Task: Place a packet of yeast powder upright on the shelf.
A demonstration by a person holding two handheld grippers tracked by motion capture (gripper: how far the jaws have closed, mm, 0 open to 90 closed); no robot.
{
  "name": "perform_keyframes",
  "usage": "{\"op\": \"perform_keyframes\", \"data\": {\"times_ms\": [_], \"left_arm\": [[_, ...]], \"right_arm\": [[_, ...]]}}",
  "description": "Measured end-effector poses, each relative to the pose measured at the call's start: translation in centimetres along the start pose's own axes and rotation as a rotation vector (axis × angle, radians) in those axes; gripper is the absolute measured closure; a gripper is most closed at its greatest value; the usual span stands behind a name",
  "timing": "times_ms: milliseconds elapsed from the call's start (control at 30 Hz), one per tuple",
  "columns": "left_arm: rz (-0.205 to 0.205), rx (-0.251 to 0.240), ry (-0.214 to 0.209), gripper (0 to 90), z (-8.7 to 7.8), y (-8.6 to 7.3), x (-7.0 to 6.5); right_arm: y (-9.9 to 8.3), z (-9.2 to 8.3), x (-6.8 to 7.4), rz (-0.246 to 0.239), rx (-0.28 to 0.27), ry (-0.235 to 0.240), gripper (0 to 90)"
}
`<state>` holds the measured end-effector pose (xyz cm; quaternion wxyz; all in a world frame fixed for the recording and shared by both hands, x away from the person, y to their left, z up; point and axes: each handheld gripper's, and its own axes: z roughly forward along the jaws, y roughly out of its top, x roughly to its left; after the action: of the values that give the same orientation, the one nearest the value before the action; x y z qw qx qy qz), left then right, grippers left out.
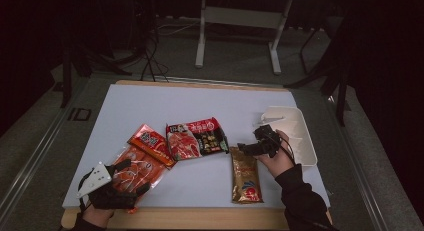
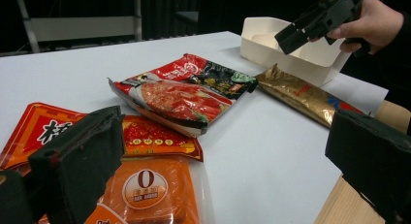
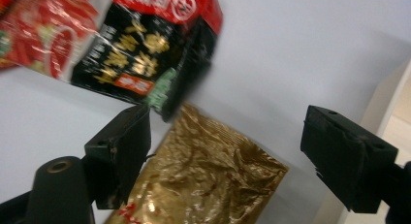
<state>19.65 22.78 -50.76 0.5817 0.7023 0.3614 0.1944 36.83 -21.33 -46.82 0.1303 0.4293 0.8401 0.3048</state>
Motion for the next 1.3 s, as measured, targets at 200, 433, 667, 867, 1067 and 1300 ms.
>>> {"op": "perform_keyframes", "data": {"times_ms": [200, 433, 667, 867, 1067, 1300], "left_arm": [[0.001, 0.003, -0.001, 0.8, 0.1, 0.0, 0.0], [0.002, 0.006, -0.004, 0.8, 0.1, 0.0, 0.0], [0.003, 0.012, -0.006, 0.9, 0.2, -0.1, 0.0], [0.006, 0.015, -0.006, 0.9, 0.2, -0.1, 0.0], [0.009, 0.02, -0.006, 0.8, 0.2, -0.1, 0.0], [0.014, 0.027, -0.006, 0.9, 0.4, -0.1, -0.1]], "right_arm": [[0.2, 1.4, -0.1, 0.004, 0.072, -0.012, 21.8], [0.3, 2.9, 0.4, -0.008, 0.174, -0.082, 23.3], [0.4, 3.8, 0.4, 0.021, 0.255, -0.113, 24.0], [0.4, 4.6, 0.3, 0.027, 0.327, -0.114, 31.8], [0.4, 4.7, -0.3, 0.048, 0.372, -0.127, 43.7], [0.3, 5.2, 0.0, -0.034, 0.429, -0.144, 62.6]]}}
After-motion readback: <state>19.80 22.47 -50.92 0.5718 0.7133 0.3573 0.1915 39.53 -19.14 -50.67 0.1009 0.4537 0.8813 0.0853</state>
